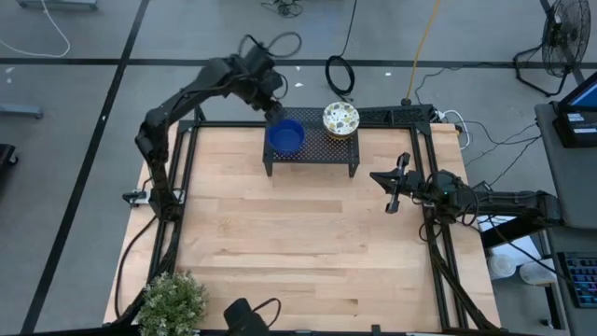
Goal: Pick & Place Mini bowls
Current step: Return to Home Position
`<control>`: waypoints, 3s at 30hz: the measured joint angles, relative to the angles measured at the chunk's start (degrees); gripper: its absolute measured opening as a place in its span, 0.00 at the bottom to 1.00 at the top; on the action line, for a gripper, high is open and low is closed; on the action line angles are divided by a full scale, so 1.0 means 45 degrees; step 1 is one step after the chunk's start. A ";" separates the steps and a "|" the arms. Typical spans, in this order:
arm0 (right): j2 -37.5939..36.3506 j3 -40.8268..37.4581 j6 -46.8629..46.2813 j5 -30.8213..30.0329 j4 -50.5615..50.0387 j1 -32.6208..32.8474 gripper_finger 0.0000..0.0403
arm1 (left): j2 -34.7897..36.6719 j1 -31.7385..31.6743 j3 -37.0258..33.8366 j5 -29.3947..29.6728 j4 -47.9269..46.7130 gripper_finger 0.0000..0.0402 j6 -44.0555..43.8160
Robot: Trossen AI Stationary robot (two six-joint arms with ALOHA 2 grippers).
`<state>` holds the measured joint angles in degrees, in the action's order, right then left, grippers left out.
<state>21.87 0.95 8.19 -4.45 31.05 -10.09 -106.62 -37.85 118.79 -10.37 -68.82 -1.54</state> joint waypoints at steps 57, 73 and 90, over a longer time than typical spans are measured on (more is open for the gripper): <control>0.0001 0.0000 0.0003 0.0000 0.0000 0.0000 0.00 | 1.5901 -0.0013 -1.6327 0.5299 0.7431 0.57 -0.0495; 0.0002 0.0000 0.0000 0.0000 0.0000 0.0000 0.00 | 2.1819 -0.0528 -1.8701 0.5356 1.0667 0.57 0.0611; 0.0000 0.0000 0.0000 0.0000 0.0002 0.0000 0.00 | 2.2912 0.0639 -2.5735 -0.0729 1.8982 0.57 -0.3114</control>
<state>21.87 0.95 8.19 -4.45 31.06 -10.09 -3.52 -34.98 2.99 -13.65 16.60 -15.55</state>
